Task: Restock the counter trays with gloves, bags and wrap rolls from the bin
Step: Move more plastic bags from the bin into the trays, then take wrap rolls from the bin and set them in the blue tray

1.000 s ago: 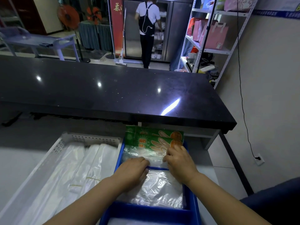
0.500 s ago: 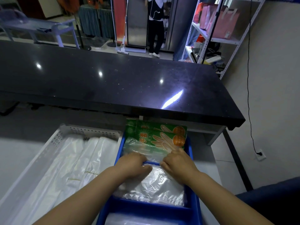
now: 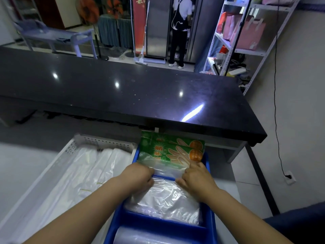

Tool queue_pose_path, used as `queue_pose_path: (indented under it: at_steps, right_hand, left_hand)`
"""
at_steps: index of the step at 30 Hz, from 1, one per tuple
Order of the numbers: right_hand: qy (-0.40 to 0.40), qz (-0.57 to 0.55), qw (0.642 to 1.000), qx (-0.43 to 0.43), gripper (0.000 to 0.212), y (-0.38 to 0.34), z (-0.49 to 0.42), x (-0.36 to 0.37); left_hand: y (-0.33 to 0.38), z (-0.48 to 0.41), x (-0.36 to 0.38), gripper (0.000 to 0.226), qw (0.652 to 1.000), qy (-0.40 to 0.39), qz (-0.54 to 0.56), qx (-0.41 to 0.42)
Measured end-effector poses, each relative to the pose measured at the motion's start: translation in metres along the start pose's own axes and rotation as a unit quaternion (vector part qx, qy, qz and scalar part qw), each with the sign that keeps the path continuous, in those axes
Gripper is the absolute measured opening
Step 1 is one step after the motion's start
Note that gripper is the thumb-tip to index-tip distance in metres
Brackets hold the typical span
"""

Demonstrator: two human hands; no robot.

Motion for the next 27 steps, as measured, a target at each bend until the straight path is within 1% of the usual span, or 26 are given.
queue_pose_path:
  at_steps: [3, 6, 8, 10, 12, 15, 19, 25, 27]
  right_hand:
    - [0.055, 0.022, 0.998, 0.003, 0.051, 0.001, 0.005, -0.014]
    - [0.154, 0.064, 0.986, 0.006, 0.029, 0.003, 0.013, -0.034]
    - [0.21, 0.043, 0.977, 0.007, 0.02, 0.001, 0.015, -0.045]
    - [0.23, 0.022, 0.973, -0.005, 0.015, -0.003, 0.012, -0.052]
    - [0.238, 0.0, 0.971, -0.024, 0.011, -0.011, 0.006, -0.057]
    - [0.245, -0.033, 0.967, -0.067, 0.009, -0.03, -0.002, -0.064]
    - [0.22, -0.049, 0.968, -0.115, 0.013, -0.069, -0.011, -0.066]
    - [0.191, -0.033, 0.958, -0.213, 0.013, -0.161, -0.014, -0.074]
    - [0.172, -0.016, 0.955, -0.242, 0.018, -0.196, -0.017, -0.072]
  left_hand:
    - [-0.001, 0.004, -0.007, 0.021, 0.999, 0.023, 0.036, -0.005]
    - [-0.003, 0.013, -0.019, 0.022, 0.995, 0.086, 0.056, -0.009]
    - [-0.005, 0.019, -0.026, 0.023, 0.991, 0.112, 0.064, -0.022]
    - [-0.006, 0.026, -0.031, 0.023, 0.988, 0.133, 0.065, -0.038]
    - [-0.009, 0.034, -0.036, 0.022, 0.984, 0.152, 0.065, -0.06]
    - [-0.017, 0.054, -0.037, 0.024, 0.979, 0.16, 0.067, -0.107]
    - [-0.033, 0.094, -0.029, 0.027, 0.97, 0.163, 0.08, -0.161]
    - [-0.075, 0.177, -0.014, 0.027, 0.957, 0.155, 0.049, -0.242]
    - [-0.093, 0.214, -0.007, 0.029, 0.948, 0.155, 0.051, -0.273]
Point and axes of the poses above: each hand's wrist, its own z-axis away from the middle knuckle, its own x-axis out of the palm, y = z × x, the point moved 5 cm from there along -z, towards the middle knuckle, and after that the axes turned 5 degrees about -x, right-handed, at the moved point
